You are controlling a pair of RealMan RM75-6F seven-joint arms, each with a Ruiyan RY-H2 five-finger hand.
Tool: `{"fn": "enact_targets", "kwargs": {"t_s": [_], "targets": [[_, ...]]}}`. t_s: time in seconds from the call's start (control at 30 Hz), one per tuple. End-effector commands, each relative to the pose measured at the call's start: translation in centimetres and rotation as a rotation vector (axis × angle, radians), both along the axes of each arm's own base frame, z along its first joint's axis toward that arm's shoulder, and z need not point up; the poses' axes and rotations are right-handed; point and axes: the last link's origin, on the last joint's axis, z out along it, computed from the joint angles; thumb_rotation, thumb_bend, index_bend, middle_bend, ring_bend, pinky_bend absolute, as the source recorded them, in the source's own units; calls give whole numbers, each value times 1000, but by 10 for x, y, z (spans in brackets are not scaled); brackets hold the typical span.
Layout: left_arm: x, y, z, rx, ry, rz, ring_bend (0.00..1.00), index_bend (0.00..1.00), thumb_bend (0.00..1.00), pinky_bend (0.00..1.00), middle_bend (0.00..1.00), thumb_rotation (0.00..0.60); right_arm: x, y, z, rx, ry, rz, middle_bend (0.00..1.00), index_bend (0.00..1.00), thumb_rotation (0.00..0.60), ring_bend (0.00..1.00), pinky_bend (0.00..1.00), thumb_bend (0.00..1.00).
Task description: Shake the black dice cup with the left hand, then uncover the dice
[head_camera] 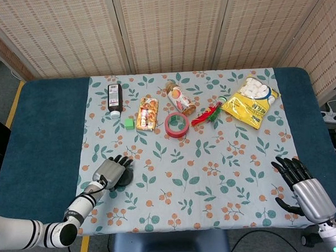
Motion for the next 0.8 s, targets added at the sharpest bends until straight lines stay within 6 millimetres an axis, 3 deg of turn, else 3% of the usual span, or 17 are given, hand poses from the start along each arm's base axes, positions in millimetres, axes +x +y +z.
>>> {"fn": "enact_targets", "kwargs": {"t_s": [0.03, 0.43, 0.8], "targets": [[-2, 1, -3, 22, 39, -33, 0, 0, 362, 176, 0, 600, 0, 0, 0, 1, -1, 0, 0, 0, 600, 0, 0, 166], [-7, 1, -6, 80, 151, -65, 0, 0, 387, 179, 0, 600, 0, 0, -1, 8, -2, 2, 0, 0, 600, 0, 0, 166], [0, -2, -7, 46, 21, -66, 0, 0, 349, 201, 0, 600, 0, 0, 0, 8, -5, 3, 0, 0, 600, 0, 0, 166]]}}
